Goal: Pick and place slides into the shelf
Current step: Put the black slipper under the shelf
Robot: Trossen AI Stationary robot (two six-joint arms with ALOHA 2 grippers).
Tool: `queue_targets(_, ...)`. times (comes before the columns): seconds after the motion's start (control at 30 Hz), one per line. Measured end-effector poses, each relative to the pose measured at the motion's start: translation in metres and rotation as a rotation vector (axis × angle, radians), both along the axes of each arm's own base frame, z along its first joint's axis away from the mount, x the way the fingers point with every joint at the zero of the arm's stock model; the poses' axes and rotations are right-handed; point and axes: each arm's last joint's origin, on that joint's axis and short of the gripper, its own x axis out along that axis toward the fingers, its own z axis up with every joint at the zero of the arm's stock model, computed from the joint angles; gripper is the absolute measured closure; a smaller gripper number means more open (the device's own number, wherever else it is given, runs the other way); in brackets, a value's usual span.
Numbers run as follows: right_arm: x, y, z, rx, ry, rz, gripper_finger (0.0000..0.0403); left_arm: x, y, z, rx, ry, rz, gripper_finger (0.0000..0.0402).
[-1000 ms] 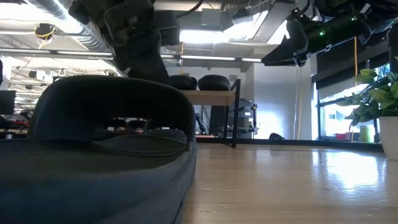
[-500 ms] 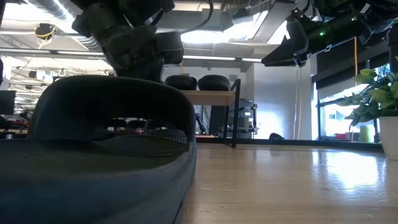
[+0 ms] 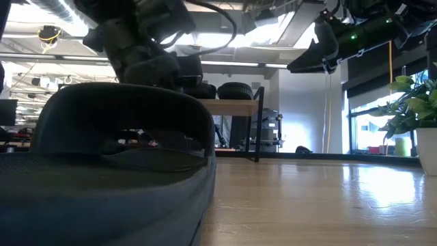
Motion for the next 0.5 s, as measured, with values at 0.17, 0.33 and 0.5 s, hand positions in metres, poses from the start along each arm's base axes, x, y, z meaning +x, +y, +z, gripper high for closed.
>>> queue_targets(0.17,0.0,0.0,-0.001,0.003,0.007,0.0,0.0257,0.002,0.007,-0.001,-0.007,0.002,0.033,0.0185)
queue_targets(0.33,-0.001,0.0,-0.003,0.013,0.034,0.0,0.0257,0.003,0.018,-0.002,-0.001,0.005,0.062,0.0185)
queue_targets(0.5,-0.001,0.0,-0.005,0.019,0.048,-0.001,0.0257,0.003,0.026,-0.002,0.021,0.008,0.069,0.0185)
